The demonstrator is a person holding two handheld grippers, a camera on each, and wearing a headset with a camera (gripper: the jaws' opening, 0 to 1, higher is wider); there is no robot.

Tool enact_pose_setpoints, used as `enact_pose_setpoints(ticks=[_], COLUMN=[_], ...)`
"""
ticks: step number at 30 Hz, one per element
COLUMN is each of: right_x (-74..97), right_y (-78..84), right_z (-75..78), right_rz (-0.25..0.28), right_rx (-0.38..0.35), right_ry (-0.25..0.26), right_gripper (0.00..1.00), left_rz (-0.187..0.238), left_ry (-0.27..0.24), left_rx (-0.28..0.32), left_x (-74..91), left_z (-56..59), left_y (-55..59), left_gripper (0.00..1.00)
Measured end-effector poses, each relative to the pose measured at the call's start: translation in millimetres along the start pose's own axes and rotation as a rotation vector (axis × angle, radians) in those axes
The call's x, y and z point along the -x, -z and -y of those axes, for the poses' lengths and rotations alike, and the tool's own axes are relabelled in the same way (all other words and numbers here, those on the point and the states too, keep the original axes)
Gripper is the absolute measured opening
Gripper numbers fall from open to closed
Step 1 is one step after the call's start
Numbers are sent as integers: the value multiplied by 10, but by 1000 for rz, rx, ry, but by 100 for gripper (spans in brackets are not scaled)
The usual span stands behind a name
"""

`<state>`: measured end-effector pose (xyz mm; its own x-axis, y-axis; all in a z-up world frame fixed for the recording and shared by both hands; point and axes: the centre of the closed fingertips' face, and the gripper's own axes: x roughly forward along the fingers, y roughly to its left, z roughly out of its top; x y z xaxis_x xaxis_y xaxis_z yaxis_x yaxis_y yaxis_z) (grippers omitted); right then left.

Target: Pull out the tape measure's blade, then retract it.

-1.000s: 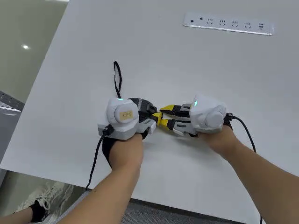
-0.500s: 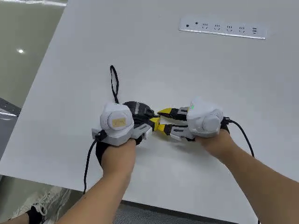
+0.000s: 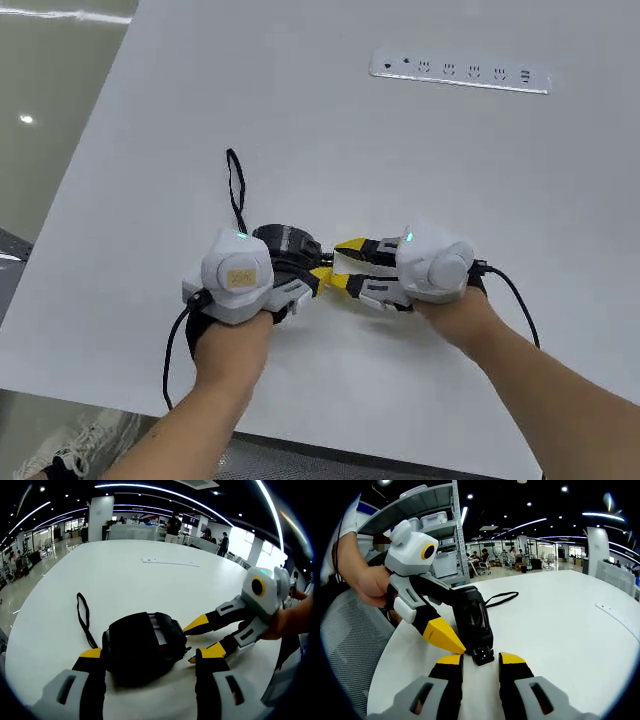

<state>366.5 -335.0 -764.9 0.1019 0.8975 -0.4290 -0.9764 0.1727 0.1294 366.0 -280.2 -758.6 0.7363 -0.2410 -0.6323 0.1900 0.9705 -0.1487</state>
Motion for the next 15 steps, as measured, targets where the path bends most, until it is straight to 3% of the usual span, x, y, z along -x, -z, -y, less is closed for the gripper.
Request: enact_pose_setpoints(ticks=[3,15], right_x=[31,108], right_y=[4,42], right_z=[6,-42], right_rz=[5,-7], right_rx=[-13,-34], right_ry=[14,35], right_gripper=[28,28], left_rz=[-12,19], left_ry=[9,55], left_rx=[-43,-62], left_x=[6,68], left_z=[-10,-12], left_y=[16,3], left_gripper=[70,69])
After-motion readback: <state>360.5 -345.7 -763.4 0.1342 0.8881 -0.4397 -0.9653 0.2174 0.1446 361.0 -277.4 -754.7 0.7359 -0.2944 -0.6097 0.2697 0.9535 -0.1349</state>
